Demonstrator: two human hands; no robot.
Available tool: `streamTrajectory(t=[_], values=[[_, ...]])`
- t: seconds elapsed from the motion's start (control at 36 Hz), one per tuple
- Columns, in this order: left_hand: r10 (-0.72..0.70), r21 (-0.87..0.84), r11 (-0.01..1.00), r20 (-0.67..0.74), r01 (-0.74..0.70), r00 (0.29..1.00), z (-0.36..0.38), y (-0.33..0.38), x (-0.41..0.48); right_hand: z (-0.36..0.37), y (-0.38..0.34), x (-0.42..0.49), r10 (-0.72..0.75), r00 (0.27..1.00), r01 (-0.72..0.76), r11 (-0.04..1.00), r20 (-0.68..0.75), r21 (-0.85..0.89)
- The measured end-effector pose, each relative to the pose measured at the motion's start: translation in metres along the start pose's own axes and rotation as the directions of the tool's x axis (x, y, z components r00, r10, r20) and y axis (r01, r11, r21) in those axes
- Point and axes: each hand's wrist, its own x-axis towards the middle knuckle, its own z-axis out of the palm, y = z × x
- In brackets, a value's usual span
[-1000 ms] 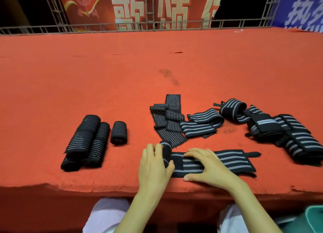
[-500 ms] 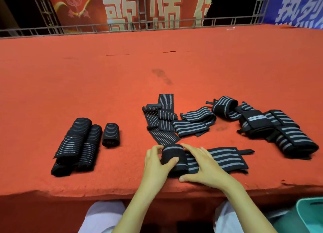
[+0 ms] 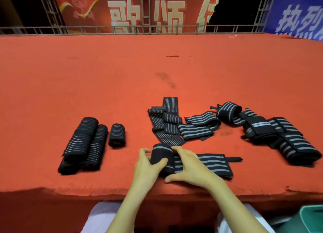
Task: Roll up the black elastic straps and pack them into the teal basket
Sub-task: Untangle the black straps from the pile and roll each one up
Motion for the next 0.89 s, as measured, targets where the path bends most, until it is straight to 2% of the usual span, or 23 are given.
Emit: streamTrajectory(t=[0.14, 0.28, 0.36, 0.44, 0.56, 0.67, 0.72, 0.81, 0.89], values=[[0.056, 0.095, 0.995, -0.159, -0.041, 0.986, -0.041, -0.017, 0.011, 0.027, -0.031, 0.025, -0.093, 0.995, 0.092, 0.996, 0.028, 0.009], [0.267, 0.286, 0.94, -0.283, -0.185, 0.921, -0.052, -0.027, 0.011, 0.038, -0.043, 0.036, -0.145, 0.989, 0.147, 0.985, 0.026, -0.089], [0.423, 0.4, 0.865, -0.257, -0.303, 0.869, -0.04, -0.024, 0.006, 0.033, -0.036, 0.034, -0.121, 0.992, 0.123, 0.985, 0.03, -0.12], [0.502, 0.464, 0.796, -0.149, -0.388, 0.852, -0.026, -0.023, 0.003, 0.024, -0.023, 0.027, -0.056, 0.998, 0.059, 0.994, 0.036, -0.093], [0.593, 0.403, 0.746, -0.04, -0.53, 0.804, -0.008, -0.02, -0.005, 0.013, -0.008, 0.013, -0.051, 0.999, 0.051, 0.998, -0.004, -0.039], [0.582, 0.232, 0.785, 0.041, -0.574, 0.812, 0.003, -0.012, -0.013, 0.013, 0.004, 0.003, -0.054, 0.997, 0.057, 0.997, -0.056, 0.059], [0.561, 0.195, 0.808, 0.037, -0.557, 0.827, 0.0, -0.01, -0.011, 0.013, 0.009, -0.001, -0.065, 0.997, 0.068, 0.995, -0.047, 0.073], [0.478, 0.101, 0.873, 0.006, -0.476, 0.878, -0.012, -0.008, -0.007, 0.012, 0.012, -0.003, -0.073, 0.997, 0.075, 0.992, -0.022, 0.097], [0.334, 0.035, 0.942, -0.024, -0.333, 0.942, -0.019, -0.01, -0.004, 0.012, 0.014, -0.004, -0.043, 0.999, 0.046, 0.991, -0.03, 0.129]])
